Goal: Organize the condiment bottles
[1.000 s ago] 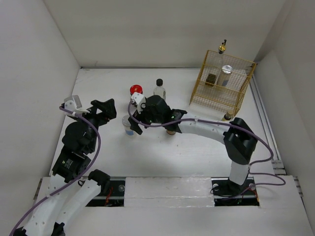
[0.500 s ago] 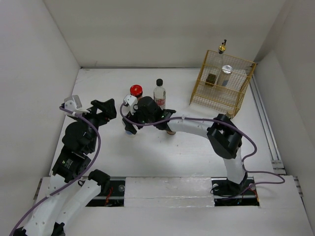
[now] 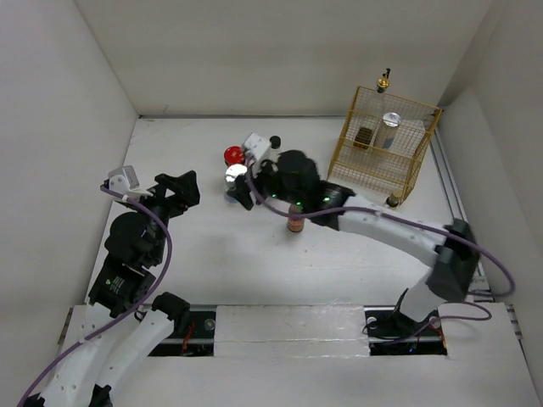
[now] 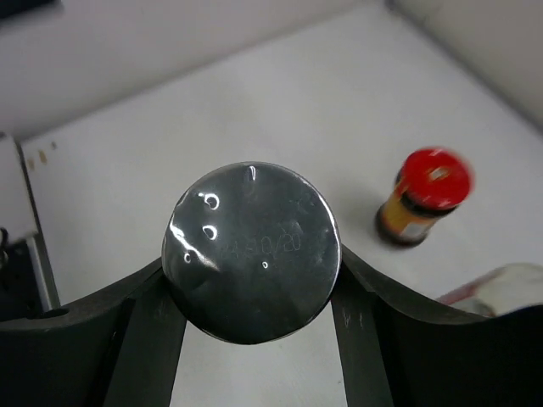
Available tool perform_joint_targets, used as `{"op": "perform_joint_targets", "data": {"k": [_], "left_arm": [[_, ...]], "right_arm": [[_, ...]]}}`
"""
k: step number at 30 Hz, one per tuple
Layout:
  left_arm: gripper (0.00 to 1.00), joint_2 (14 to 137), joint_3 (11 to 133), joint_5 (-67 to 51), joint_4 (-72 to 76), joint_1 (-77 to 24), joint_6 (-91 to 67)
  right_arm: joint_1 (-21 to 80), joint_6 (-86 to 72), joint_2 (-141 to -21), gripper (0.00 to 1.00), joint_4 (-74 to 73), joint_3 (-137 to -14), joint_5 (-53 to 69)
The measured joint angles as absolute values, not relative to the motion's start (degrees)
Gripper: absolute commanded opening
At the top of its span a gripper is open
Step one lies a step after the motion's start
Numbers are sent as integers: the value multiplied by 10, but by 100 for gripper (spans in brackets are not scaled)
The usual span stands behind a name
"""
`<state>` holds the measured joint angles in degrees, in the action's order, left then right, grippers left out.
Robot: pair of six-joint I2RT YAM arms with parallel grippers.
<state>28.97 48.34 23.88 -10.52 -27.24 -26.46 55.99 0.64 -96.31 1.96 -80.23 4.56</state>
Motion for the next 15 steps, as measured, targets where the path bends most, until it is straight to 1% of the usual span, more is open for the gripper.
{"op": "perform_joint_targets", "data": {"k": [4, 7, 11, 15], "left_arm": [[84, 290, 483, 235, -105, -272, -265], [84, 290, 483, 229, -105, -272, -265], [84, 290, 483, 224, -105, -272, -265], [84, 290, 483, 222, -105, -272, -265]], "right_arm": [[515, 13, -795, 56, 55, -769, 12], [428, 8, -701, 55, 91, -742, -13], [288, -14, -641, 55, 103, -691, -70], [160, -38, -651, 52, 64, -663, -101]]}}
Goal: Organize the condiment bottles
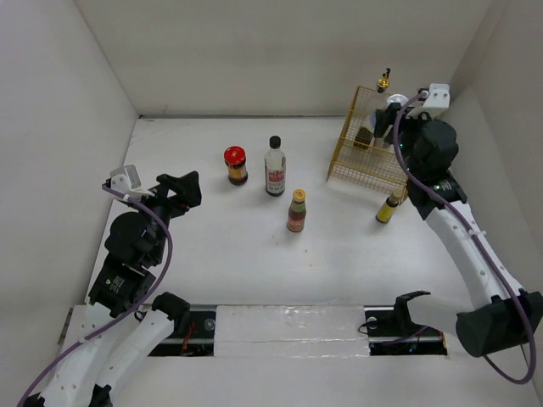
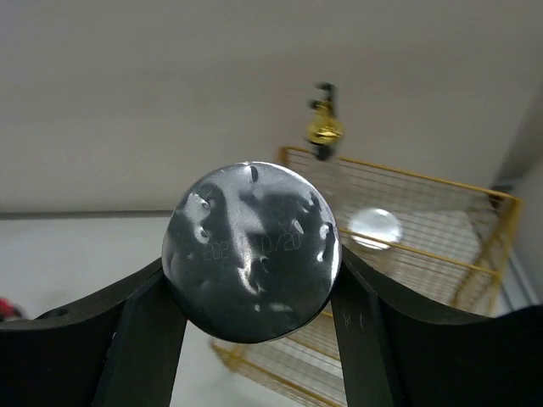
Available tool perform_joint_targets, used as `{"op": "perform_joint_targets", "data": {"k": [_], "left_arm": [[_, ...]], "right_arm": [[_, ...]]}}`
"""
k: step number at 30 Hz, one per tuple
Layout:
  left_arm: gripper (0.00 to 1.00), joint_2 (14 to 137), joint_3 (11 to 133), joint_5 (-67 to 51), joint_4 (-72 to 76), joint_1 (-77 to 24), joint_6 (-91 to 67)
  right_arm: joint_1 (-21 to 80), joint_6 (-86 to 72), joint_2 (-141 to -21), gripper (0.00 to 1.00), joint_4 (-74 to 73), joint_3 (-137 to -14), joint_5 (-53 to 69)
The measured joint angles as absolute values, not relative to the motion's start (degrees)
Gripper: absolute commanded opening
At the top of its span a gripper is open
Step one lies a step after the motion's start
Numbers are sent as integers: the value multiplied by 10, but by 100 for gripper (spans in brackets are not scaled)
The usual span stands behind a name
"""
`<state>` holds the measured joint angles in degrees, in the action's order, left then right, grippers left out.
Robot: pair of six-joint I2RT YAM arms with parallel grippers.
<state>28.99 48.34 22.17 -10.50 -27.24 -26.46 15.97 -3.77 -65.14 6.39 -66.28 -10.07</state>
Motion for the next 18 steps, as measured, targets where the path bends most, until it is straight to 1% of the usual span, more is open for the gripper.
{"op": "perform_joint_targets", "data": {"k": [5, 9, 13, 18], "left_arm": [[84, 290, 483, 220, -105, -272, -265], [84, 290, 483, 219, -105, -272, -264], [84, 290, 483, 218, -105, -272, -264], [84, 291, 483, 218, -105, -272, -264]], "right_arm": [[31, -65, -714, 51, 29, -677, -101], [-34, -79, -797, 51, 10, -754, -77], [-56, -83, -842, 51, 8, -806, -56], [-69, -86, -870, 51, 4, -837, -36]]}}
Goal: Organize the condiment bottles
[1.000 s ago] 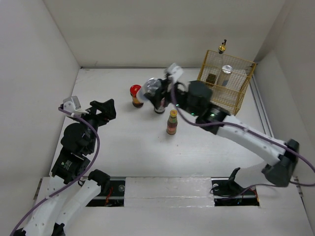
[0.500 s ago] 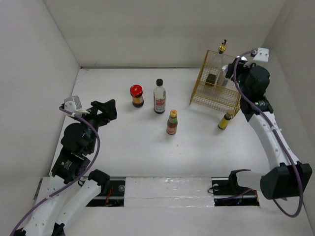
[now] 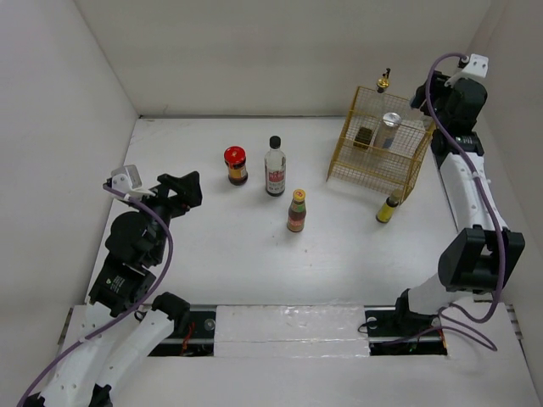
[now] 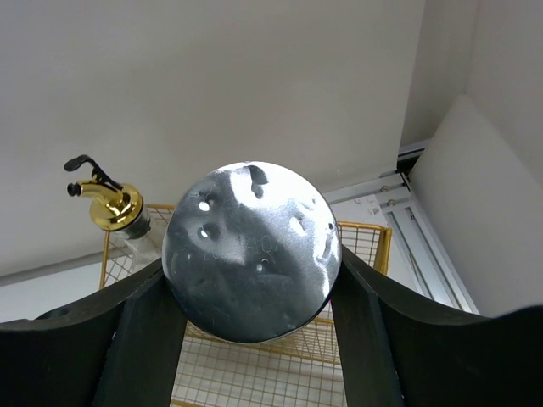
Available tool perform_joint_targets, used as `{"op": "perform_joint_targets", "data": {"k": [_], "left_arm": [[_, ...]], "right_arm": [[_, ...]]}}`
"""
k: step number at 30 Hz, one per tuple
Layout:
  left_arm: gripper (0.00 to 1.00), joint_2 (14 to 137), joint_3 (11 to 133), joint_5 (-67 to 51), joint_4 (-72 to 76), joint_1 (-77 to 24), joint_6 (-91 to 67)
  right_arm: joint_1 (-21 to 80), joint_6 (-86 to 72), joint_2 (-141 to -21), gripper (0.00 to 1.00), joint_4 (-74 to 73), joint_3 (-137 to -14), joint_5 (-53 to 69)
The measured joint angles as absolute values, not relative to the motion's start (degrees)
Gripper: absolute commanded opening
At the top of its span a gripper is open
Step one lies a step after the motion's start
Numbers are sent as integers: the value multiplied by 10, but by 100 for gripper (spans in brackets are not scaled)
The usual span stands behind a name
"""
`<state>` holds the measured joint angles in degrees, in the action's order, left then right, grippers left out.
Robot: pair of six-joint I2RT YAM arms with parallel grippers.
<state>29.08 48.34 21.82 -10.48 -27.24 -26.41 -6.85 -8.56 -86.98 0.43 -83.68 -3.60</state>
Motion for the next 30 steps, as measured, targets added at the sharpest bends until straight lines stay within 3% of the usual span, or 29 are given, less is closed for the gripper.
{"op": "perform_joint_targets", "data": {"k": [22, 28, 30], "left_arm": [[84, 310, 483, 214, -105, -272, -264], [84, 310, 483, 212, -105, -272, -262], [84, 310, 483, 212, -105, -272, -260]], "right_arm": [[-82, -83, -971, 54, 8, -845, -26], [-82, -83, -994, 74, 11, -837, -26], [-82, -85, -998, 76, 9, -834, -26]]}}
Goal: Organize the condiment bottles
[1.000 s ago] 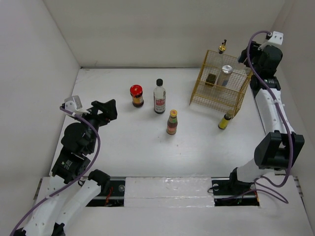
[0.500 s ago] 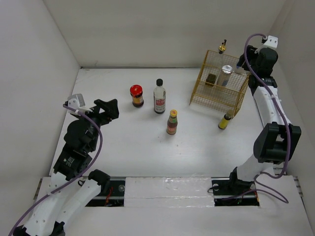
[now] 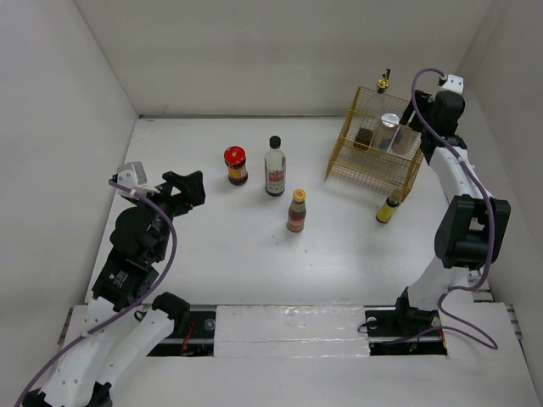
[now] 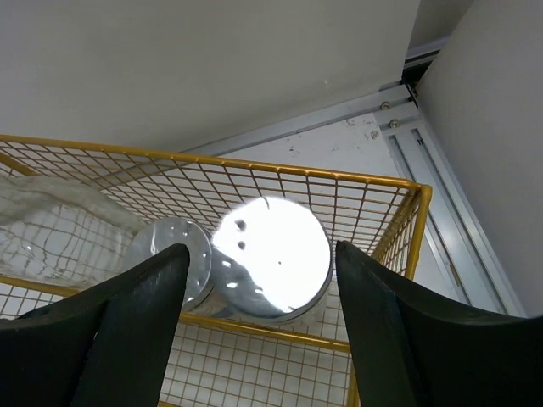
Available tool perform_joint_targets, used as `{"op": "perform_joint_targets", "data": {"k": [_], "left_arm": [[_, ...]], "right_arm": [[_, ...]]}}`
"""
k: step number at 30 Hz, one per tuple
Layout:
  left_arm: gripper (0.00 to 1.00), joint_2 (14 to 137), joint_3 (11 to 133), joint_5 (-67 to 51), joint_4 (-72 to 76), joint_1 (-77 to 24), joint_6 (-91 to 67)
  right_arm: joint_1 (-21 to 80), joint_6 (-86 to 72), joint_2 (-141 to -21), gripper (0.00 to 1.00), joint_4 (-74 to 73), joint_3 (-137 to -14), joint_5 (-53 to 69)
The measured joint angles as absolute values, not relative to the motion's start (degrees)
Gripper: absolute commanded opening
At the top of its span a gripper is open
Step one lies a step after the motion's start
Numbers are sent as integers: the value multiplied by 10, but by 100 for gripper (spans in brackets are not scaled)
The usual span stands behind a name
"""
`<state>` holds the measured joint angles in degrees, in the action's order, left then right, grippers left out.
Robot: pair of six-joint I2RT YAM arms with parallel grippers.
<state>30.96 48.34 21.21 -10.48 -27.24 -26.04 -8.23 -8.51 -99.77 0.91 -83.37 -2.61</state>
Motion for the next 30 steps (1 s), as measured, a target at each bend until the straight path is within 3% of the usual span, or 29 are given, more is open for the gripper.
{"op": "perform_joint_targets", "data": {"k": [7, 11, 13, 15, 16, 17, 19, 21, 22, 26, 30], "left_arm": [[84, 310, 483, 212, -105, -272, -260], [84, 310, 483, 212, -105, -272, -260], [84, 310, 483, 212, -105, -272, -260], [84, 310, 483, 212, -105, -272, -260], [83, 310, 483, 211, -105, -272, -260], [82, 310, 483, 211, -105, -272, -260], [76, 310, 483, 210, -105, -272, -260], [72, 310, 483, 209, -104, -272, -259], [70, 310, 483, 209, -104, -272, -258], [68, 310, 483, 204, -101, -272, -256], [68, 310, 483, 198, -100, -272, -256]], "right_arm": [[-82, -87, -995, 82, 21, -834, -27], [-79, -86, -973, 80, 21, -830, -27], [-74, -84, -943, 71, 21, -819, -28], [-56, -76, -903, 51, 26, -802, -28], [-40, -70, -883, 28, 32, -794, -25], [-19, -63, -864, 20, 43, -785, -18], [30, -53, -836, 13, 68, -768, 14], [79, -46, -825, 12, 87, -755, 57], [103, -41, -825, 16, 98, -748, 79], [183, -13, -849, 73, 107, -719, 163], [241, 27, -892, 87, 103, -710, 237]]}}
